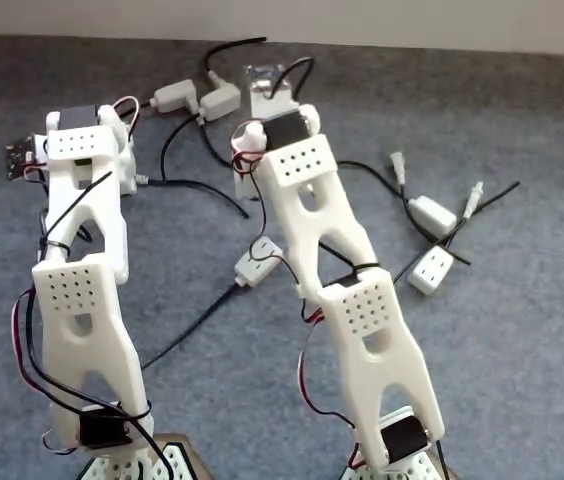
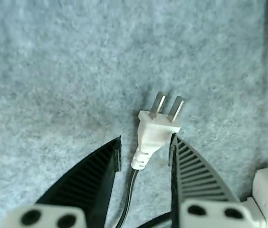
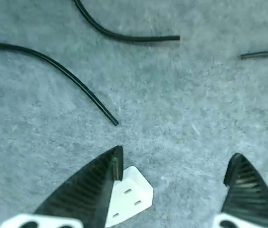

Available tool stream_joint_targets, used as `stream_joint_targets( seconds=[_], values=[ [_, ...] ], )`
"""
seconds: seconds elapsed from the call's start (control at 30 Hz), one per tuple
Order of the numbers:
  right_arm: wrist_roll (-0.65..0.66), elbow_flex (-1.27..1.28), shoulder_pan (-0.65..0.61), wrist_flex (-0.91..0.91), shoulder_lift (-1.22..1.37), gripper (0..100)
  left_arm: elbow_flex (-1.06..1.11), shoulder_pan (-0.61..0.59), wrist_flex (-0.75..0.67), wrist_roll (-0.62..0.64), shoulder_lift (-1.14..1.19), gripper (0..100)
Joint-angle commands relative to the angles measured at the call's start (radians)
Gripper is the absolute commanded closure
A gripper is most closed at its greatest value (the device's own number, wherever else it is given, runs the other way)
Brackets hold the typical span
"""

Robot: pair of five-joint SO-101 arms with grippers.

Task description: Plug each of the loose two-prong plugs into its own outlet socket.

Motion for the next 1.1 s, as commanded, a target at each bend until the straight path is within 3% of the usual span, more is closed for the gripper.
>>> stream_joint_targets(
  seconds=[0.0, 0.13, 0.3, 0.5, 0.73, 1.07],
  values=[
    [0.009, -0.008, 0.01, 0.038, 0.005, 66.3, -0.039, -0.019, -0.023, -0.049, -0.007, 82],
    [0.009, -0.013, 0.008, 0.038, 0.018, 66.3, -0.035, -0.018, -0.109, -0.163, 0.013, 82],
    [0.009, -0.013, 0.008, 0.038, 0.018, 66.3, -0.042, -0.019, -0.175, -0.172, 0.096, 84],
    [0.009, -0.013, 0.008, 0.039, 0.002, 66.3, -0.042, -0.007, -0.133, -0.173, 0.076, 99],
    [0.009, -0.008, 0.008, 0.039, -0.077, 66.3, -0.041, 0.004, -0.114, -0.18, 0.07, 99],
    [0.009, -0.005, 0.016, 0.039, -0.202, 66.3, -0.041, 0.004, -0.1, -0.479, -0.076, 99]
  ],
)
